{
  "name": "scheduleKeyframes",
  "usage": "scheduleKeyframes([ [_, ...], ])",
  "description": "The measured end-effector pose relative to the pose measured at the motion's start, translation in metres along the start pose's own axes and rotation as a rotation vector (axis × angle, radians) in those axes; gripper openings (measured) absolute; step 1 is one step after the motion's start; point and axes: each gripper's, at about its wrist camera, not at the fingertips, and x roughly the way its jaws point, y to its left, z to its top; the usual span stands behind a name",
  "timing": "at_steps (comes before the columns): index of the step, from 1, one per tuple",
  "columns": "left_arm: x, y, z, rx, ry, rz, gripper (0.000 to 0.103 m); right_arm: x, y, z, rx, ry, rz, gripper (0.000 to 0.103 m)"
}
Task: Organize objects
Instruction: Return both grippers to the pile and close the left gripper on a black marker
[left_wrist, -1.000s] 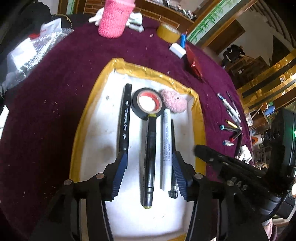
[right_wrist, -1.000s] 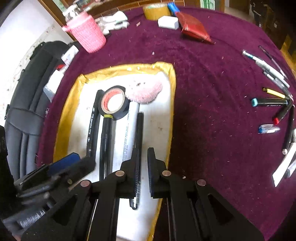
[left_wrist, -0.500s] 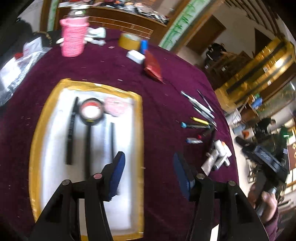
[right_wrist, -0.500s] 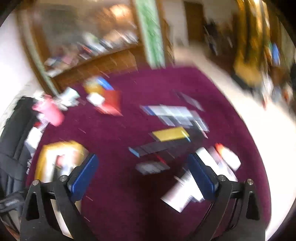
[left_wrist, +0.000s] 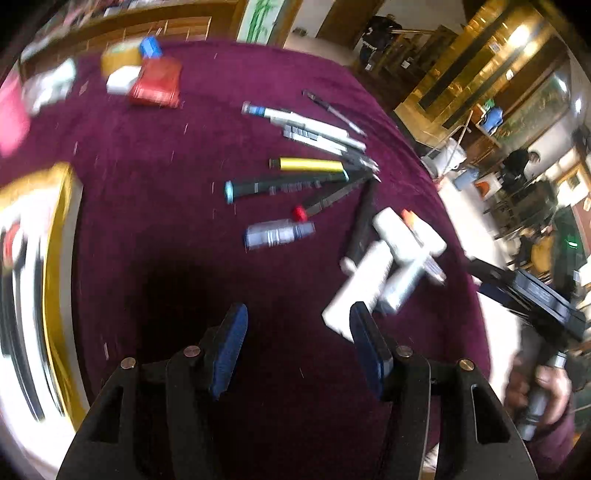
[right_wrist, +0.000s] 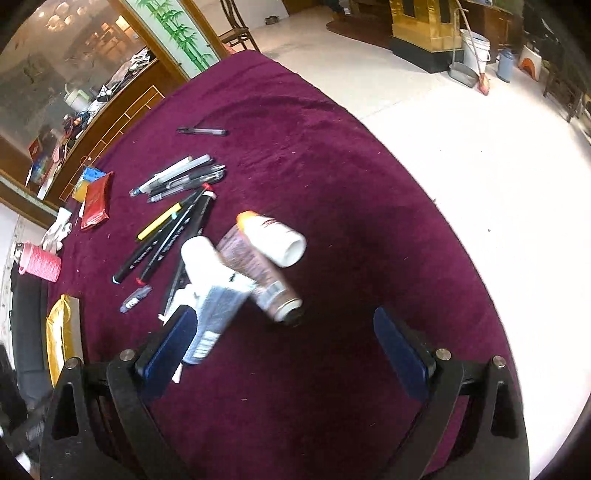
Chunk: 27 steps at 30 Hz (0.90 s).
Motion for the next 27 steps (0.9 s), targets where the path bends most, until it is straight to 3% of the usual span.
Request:
scheduleKeyframes([
  [4,0.023,-0.011,0.019,0.199,-0.044,0.097,0.051,0.005,-0.014,0.004,-0.034,0.015,0.009,0.097],
  [7,0.047,-0.024,0.024,0.337,-0.001,0.117,0.051,0.010,-0.023,0.005,-0.046,0.032,0.014,0.097],
  [12,0.078,-0.035,0.027,0.420,0.036,0.157,0.050,0.011,-0.028,0.009,-0.070,0.049,0.032,0.097],
  [17,0.084,-0.042,0.029,0.449,0.050,0.185,0.047,0.013,-0.029,0.012,-0.079,0.060,0.046,0.097],
  [19,0.082,-0.045,0.029,0.450,0.038,0.208,0.030,0.014,-0.028,0.012,-0.087,0.063,0.045,0.097],
  [20,0.080,-0.045,0.030,0.440,0.031,0.221,0.013,0.014,-0.027,0.013,-0.090,0.064,0.047,0.097],
  [27,0.069,-0.026,0.031,0.296,0.037,0.166,0.008,0.017,-0.011,0.022,-0.132,0.060,0.064,0.097],
])
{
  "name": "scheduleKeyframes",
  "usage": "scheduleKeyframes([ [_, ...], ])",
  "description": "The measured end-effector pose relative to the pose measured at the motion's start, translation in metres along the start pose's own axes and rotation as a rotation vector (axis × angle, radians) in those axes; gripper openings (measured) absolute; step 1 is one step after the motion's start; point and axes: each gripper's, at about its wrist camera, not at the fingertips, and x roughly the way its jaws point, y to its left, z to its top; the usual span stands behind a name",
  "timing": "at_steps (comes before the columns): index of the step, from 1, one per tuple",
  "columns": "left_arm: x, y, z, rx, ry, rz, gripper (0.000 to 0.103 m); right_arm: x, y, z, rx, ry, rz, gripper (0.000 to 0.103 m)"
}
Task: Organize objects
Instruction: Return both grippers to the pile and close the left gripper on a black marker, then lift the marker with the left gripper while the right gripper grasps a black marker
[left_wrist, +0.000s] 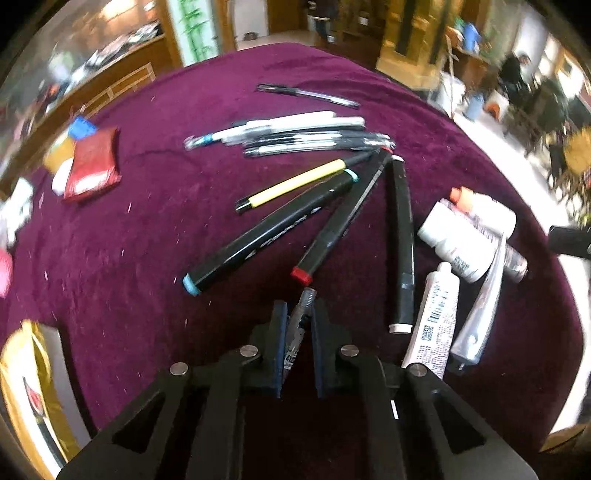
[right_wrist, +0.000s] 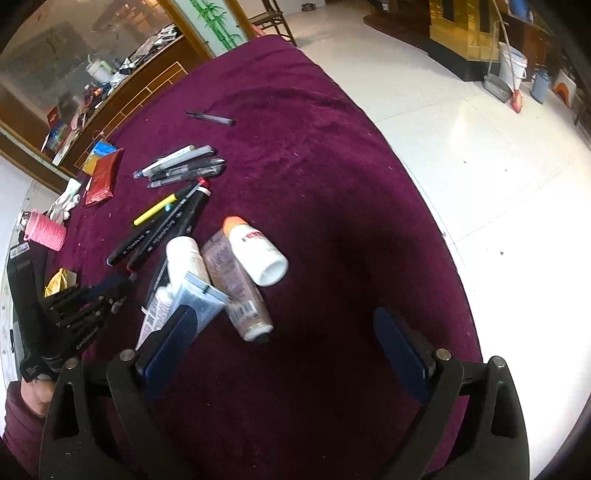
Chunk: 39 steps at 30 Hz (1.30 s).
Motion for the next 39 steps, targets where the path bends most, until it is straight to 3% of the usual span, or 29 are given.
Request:
scheduleKeyframes([
  [6,-0.030,0.026,-0.013,-0.168,-0.062,-0.082,0.007,0.004,0.039,0.017,-0.110,-0.004,0.037,0.097],
  [13,-0.077,0.051,-0.048,-0.334,-0.144,-0.140,0.007,0.030,0.118,0.039,-0.287,0.066,0.170,0.097],
  [16,-0.093,0.061,-0.067,-0.400,-0.167,-0.162,0.007,0.047,0.168,0.037,-0.499,0.049,0.132,0.097],
  [20,-0.109,0.073,-0.091,-0.471,-0.190,-0.153,0.007,0.072,0.233,0.016,-0.901,0.008,0.026,0.092],
  [24,-0.127,0.090,-0.117,-0.556,-0.224,-0.137,0.007,0.105,0.262,0.003,-1.107,0.069,-0.022,0.072],
  [28,-0.147,0.110,-0.146,-0.647,-0.262,-0.126,0.007,0.138,0.268,0.007,-1.174,0.147,-0.063,0.052],
  [30,-0.153,0.118,-0.158,-0.682,-0.274,-0.117,0.007,0.150,0.267,0.011,-1.181,0.189,-0.069,0.048],
  [36,-0.157,0.138,-0.193,-0.787,-0.287,-0.097,0.007,0.162,0.260,0.034,-1.064,0.311,0.002,0.047],
  [39,-0.156,0.144,-0.201,-0.827,-0.295,-0.111,0.007,0.161,0.262,0.033,-1.040,0.311,-0.003,0.026],
])
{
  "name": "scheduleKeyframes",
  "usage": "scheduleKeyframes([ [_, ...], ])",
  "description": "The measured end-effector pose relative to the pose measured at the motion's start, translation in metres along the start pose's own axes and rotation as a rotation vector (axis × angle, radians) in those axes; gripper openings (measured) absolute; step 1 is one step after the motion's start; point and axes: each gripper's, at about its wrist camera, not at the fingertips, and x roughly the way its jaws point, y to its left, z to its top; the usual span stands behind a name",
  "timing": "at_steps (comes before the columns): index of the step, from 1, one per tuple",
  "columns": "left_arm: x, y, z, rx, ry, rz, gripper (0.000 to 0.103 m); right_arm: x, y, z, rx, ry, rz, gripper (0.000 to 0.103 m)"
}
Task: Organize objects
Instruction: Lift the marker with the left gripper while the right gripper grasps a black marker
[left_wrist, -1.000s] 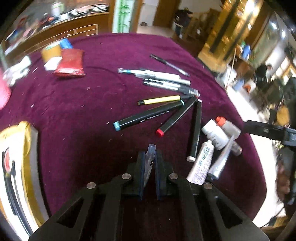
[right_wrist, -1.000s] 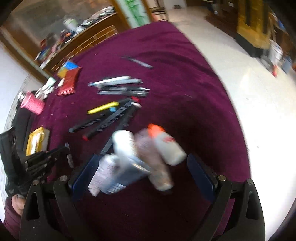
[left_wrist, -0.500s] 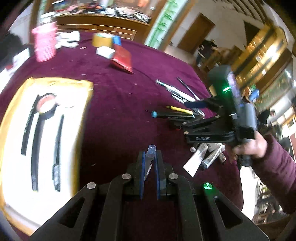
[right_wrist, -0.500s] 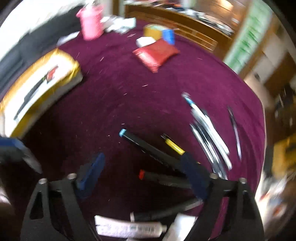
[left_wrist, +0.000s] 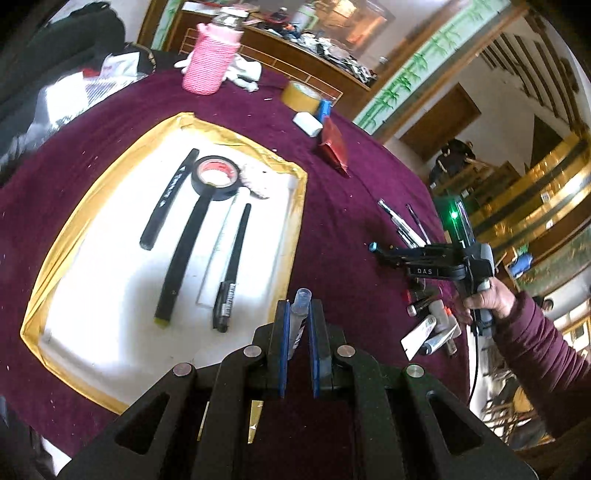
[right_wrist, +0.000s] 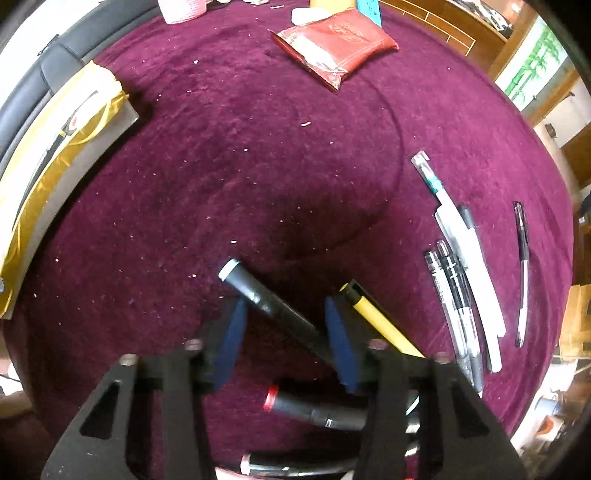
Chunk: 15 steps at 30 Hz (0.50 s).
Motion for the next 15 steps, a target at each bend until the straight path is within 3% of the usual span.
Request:
scheduleKeyframes([
  [3,-0.001,0.003,0.002,-0.011,-0.003,-0.007,0.007,-0.002,0.001,0.003,0.045,-0.016,0.023,0.020],
  [7,-0.002,0.009,0.005,-0.021,-0.007,-0.019,0.007,-0.006,-0.004,0.008,0.151,-0.058,0.117,0.012],
  [15,-0.020,0.034,0.020,-0.051,-0.040,-0.028,0.007,-0.026,0.004,0.008,0.319,-0.150,0.294,0.012],
])
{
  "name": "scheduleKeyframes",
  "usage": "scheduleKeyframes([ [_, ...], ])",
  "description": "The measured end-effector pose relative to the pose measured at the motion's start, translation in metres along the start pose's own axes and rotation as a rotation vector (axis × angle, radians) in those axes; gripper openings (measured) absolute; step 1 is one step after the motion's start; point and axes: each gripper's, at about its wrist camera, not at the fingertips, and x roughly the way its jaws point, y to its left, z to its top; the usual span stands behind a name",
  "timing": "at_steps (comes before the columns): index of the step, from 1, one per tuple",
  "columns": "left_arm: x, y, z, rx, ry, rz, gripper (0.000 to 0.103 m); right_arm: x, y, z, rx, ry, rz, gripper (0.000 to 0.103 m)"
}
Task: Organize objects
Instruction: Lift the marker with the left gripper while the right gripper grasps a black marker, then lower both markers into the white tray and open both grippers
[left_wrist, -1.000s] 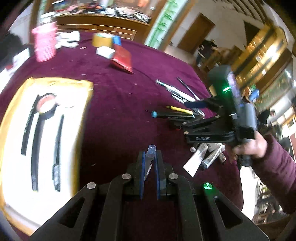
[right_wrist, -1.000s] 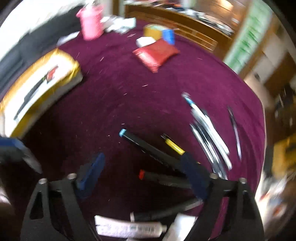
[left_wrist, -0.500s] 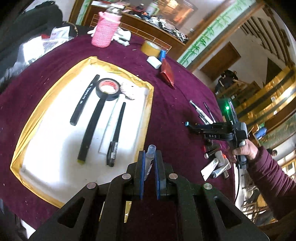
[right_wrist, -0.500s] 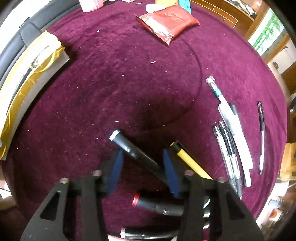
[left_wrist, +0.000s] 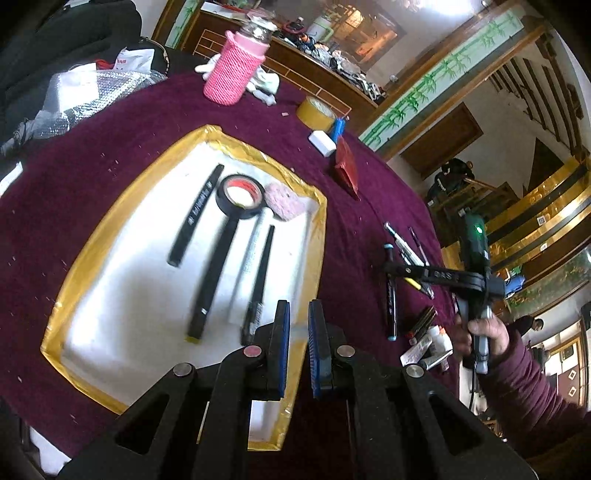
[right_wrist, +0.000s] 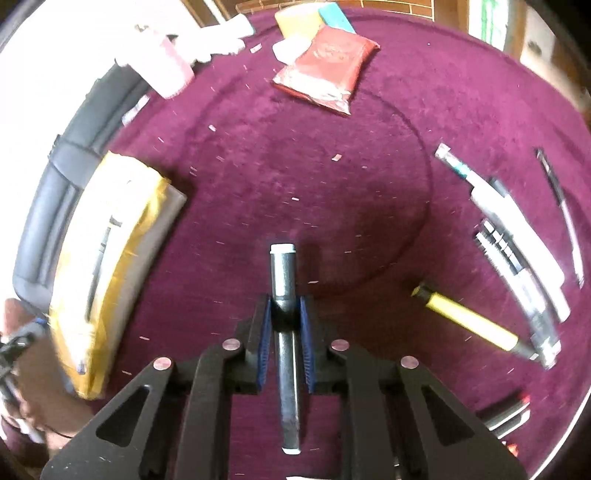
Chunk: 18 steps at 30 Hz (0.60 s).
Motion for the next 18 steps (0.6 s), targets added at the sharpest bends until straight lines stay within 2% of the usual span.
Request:
scheduleKeyframes([
  [5,-0.011,0.014,0.016,0.012,-0.009,-0.005,0.007,-0.025,0.043,-0.008,0.022,-0.089,0.111,0.012],
  [11,-0.008,0.032,0.029,0.027,0.036,-0.009,0.007,-0.057,0.093,-0.014,0.010,-0.151,0.232,0.013],
  [18,-0.005,0.049,0.042,0.053,0.071,-0.018,0.007,-0.020,0.140,-0.009,0.075,-0.109,0.279,0.013],
])
